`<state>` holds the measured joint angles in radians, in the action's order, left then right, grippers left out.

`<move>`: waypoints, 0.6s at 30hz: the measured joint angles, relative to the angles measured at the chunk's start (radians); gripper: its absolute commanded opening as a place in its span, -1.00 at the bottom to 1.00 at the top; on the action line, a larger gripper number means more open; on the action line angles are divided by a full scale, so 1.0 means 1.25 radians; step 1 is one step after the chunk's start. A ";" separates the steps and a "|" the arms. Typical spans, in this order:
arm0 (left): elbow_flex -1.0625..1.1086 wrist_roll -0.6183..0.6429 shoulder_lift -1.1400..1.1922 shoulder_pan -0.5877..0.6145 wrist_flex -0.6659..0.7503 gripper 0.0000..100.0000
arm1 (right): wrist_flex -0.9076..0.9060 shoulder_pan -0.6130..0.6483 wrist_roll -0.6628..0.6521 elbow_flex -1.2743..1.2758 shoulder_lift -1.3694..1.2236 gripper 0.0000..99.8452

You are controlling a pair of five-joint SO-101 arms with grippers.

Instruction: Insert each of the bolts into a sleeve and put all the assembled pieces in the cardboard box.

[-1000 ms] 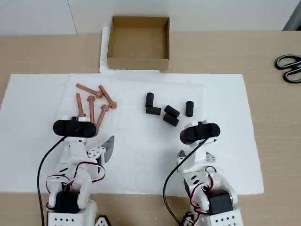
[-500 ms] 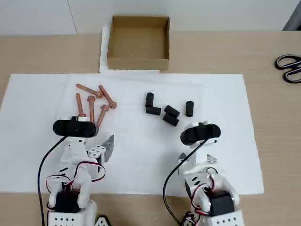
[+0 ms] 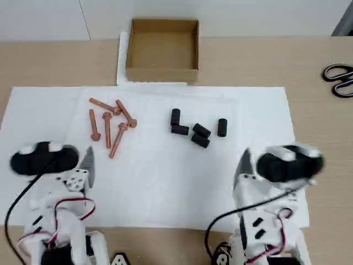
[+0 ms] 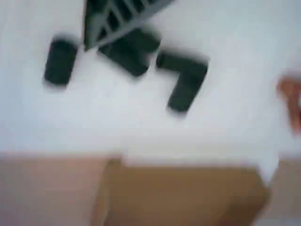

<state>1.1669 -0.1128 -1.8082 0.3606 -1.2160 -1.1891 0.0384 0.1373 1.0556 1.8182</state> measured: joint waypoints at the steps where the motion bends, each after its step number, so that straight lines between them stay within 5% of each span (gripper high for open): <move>1: -0.029 0.000 0.000 0.004 -0.015 -0.47 | 0.033 -0.018 0.000 -0.006 0.000 -0.60; 7: -0.223 0.000 0.149 0.010 -0.107 -0.47 | 0.194 -0.081 0.000 -0.054 0.000 -0.60; 18: -0.628 0.000 0.603 0.010 -0.312 -0.47 | 0.266 -0.082 0.000 -0.231 -0.021 -0.60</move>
<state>0.3813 -0.1128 -1.0549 0.3728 -1.6057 -0.8562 -0.0644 0.1373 0.7672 1.7921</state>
